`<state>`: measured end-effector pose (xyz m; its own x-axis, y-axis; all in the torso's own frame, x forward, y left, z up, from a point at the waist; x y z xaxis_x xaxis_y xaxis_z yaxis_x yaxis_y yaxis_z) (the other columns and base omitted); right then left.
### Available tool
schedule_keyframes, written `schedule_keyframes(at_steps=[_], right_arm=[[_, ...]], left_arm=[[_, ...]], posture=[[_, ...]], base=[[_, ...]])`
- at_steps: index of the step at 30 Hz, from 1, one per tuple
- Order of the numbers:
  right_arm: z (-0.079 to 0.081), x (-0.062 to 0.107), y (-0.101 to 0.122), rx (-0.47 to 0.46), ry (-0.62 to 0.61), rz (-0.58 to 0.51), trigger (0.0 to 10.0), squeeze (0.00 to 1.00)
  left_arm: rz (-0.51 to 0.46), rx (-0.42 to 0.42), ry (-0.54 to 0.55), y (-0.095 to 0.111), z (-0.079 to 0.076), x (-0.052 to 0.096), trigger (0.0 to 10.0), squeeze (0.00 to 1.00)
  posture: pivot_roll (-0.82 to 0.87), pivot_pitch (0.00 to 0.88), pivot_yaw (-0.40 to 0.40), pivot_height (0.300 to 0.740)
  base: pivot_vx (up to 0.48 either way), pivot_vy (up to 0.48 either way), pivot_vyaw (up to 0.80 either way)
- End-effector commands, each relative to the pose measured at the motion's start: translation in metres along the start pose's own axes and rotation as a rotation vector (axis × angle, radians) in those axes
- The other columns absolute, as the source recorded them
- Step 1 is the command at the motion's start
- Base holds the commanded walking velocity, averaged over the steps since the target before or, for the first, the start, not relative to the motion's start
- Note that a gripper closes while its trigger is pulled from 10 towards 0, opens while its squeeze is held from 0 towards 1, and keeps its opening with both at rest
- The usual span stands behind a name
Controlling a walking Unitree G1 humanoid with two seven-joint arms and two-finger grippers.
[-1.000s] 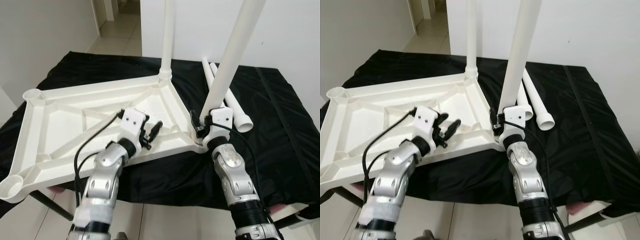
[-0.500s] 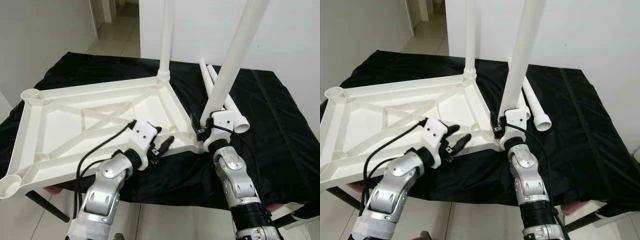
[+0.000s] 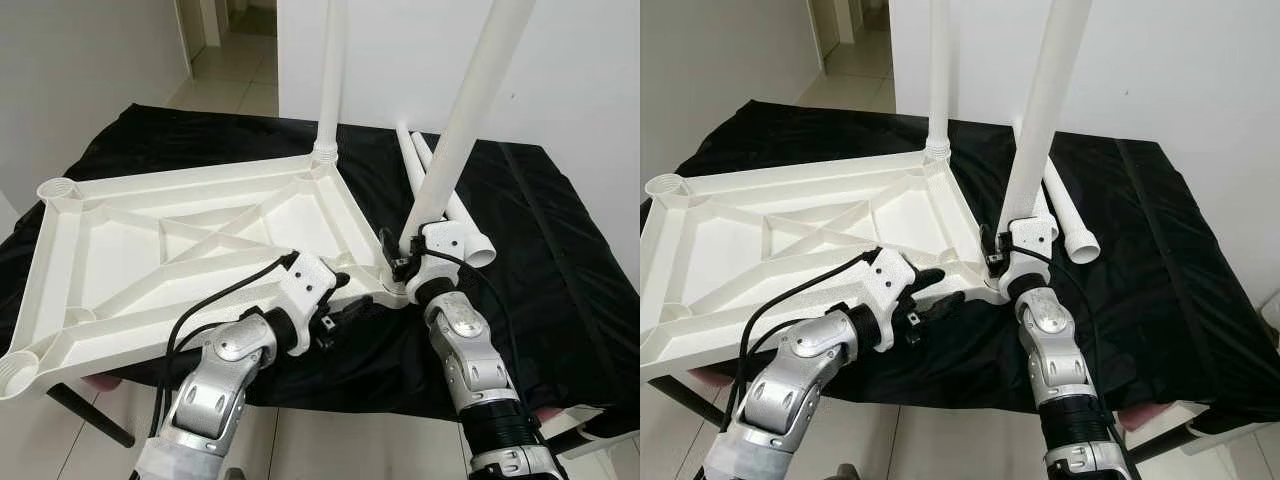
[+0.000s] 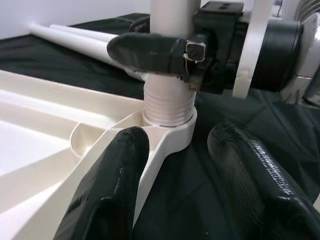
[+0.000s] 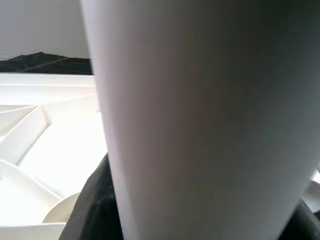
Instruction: Building children table
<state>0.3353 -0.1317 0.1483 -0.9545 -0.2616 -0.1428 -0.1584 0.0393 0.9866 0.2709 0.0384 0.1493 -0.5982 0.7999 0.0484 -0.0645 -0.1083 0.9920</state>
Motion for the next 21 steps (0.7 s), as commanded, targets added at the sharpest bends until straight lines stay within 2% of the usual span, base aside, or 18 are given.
schedule_keyframes(at_steps=[1,7,12,16,21], right_arm=[[0.011,0.003,-0.004,0.043,0.077,0.001,10.0,0.0],[0.017,0.011,-0.005,0.069,0.145,-0.013,10.0,0.0],[0.018,0.019,-0.008,0.02,0.192,-0.015,10.0,0.0],[0.015,0.02,-0.008,0.031,0.199,-0.023,10.0,0.0],[0.005,0.018,-0.013,0.011,0.168,0.017,10.0,0.0]], left_arm=[[0.004,0.009,0.007,0.0,0.0,0.002,10.0,0.0],[-0.001,0.023,0.021,0.002,0.002,0.004,10.0,0.0],[0.001,0.021,0.029,0.003,0.003,0.006,10.0,0.0],[0.004,0.02,0.033,0.003,0.005,0.007,10.0,0.0],[0.003,0.018,0.041,0.005,0.007,0.007,10.0,0.0]], posture=[[0.12,0.0,-0.035,0.74],[0.12,0.001,-0.036,0.74],[0.12,0.011,-0.034,0.74],[0.11,0.012,-0.031,0.74],[0.11,0.013,-0.03,0.74]], base=[[0.0,0.0,0.0],[0.0,0.0,0.0],[0.0,0.0,0.0],[0.0,0.0,0.0],[0.0,0.0,0.0]])
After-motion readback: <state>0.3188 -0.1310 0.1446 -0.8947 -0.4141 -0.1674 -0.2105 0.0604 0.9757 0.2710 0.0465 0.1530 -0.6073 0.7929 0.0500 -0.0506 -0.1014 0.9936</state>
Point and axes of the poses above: a point about 5 cm out from each wrist's last joint towards the gripper, its own x axis pointing back from the gripper into the wrist, its own y axis along the axis of the wrist's last joint, z = x × y, the point moved 2 cm from there along -x, pointing out of the wrist towards the gripper, and after that the axes turned 1 degree about -x, right-handed, at the moved point
